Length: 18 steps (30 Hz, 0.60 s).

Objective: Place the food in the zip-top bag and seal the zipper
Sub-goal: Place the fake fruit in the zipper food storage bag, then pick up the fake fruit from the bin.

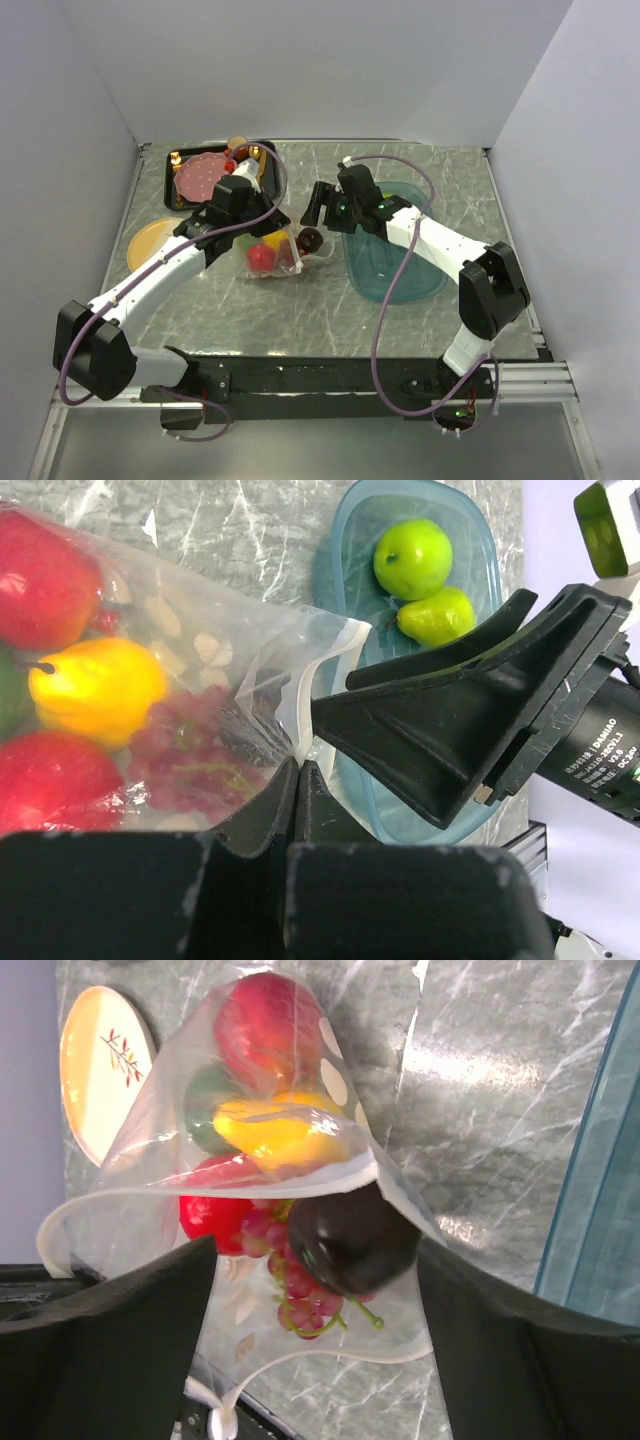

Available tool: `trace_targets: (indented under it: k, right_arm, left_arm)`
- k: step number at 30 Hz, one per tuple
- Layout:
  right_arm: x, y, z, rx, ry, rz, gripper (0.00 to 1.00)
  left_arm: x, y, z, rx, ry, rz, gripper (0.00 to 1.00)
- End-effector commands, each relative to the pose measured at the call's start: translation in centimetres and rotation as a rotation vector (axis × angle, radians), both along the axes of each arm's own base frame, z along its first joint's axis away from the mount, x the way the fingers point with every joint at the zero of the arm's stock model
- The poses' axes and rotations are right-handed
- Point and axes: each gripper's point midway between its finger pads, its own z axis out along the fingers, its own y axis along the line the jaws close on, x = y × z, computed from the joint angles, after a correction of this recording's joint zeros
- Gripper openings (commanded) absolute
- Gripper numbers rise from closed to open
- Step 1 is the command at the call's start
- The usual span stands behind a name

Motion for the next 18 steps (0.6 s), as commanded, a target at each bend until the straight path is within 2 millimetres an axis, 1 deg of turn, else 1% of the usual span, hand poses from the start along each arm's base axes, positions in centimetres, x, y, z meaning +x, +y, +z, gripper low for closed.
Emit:
trace_targets:
  k: [1,2,3,4,5,7,8,10,11,12,13,14,15,16,17,18]
  right_arm:
    - [0.9,-0.3,5.1,0.040,-0.135,-0.015,0.90]
    - [0.9,-1.1,4.9,0.022,-0.140,-0.041,0.91]
    - [1.3,-2.3,5.0,-0.008,-0.154,-0.087,0.91]
    - [1.3,-3.4,5.8,-0.009,-0.173,-0.119,0.91]
    - [1.7,-5.2,5.0,-0.025,-0.158,-0.164,0.91]
    - [2.0,-8.0,4.6,-0.040,-0.145,-0.230,0.91]
    - [3.0,-11.1,3.6,-0.079,-0.130,-0.310,0.91]
    - [3.4,-14.2,2.2,-0.164,-0.112,-0.363,0.92]
    - [3.9,-15.4,2.0,-0.195,-0.110,-0.385,0.92]
    - [4.1,-16.9,1.2,-0.234,-0.084,-0.407,0.92]
    - [4.5,-17.7,-0.1,-0.274,-0.052,-0.415,0.93]
    - [5.3,-18.5,0.0,-0.304,-0.055,-0.445,0.93]
    - [4.9,-19.4,-0.8,-0.349,-0.005,-0.460,0.93]
    - [5.2,-19.9,-1.8,-0.388,0.019,-0.477,0.93]
    - [5.4,-20.9,-2.0,-0.427,0.017,-0.519,0.93]
    - [5.5,-21.4,-2.4,-0.438,0.021,-0.545,0.96]
  left_arm:
    - [0.3,-0.8,1.3,-0.041,-0.043,-0.019,0.01]
    - [0.3,-0.8,1.6,-0.044,-0.051,-0.020,0.01]
    - [0.2,-0.6,1.5,-0.037,-0.044,-0.015,0.01]
    - [0.3,-0.5,1.6,-0.033,-0.050,-0.009,0.01]
    - [0.2,-0.4,2.0,-0.034,-0.058,-0.004,0.01]
    - [0.2,-0.2,2.4,-0.028,-0.069,-0.001,0.01]
    - [0.3,0.0,2.7,-0.025,-0.078,0.007,0.01]
    - [0.2,0.3,2.7,-0.016,-0.075,0.018,0.01]
    - [0.3,0.4,2.7,-0.016,-0.078,0.021,0.01]
    - [0.3,0.4,2.7,-0.016,-0.080,0.024,0.01]
    - [0.2,0.4,2.8,-0.022,-0.083,0.022,0.01]
    - [0.2,0.2,2.7,-0.026,-0.081,0.020,0.01]
    - [0.2,0.2,2.7,-0.031,-0.079,0.017,0.01]
    - [0.3,0.1,2.9,-0.034,-0.083,0.016,0.01]
    - [0.2,0.1,2.7,-0.031,-0.074,0.013,0.01]
    - [0.2,0.1,2.6,-0.029,-0.072,0.014,0.01]
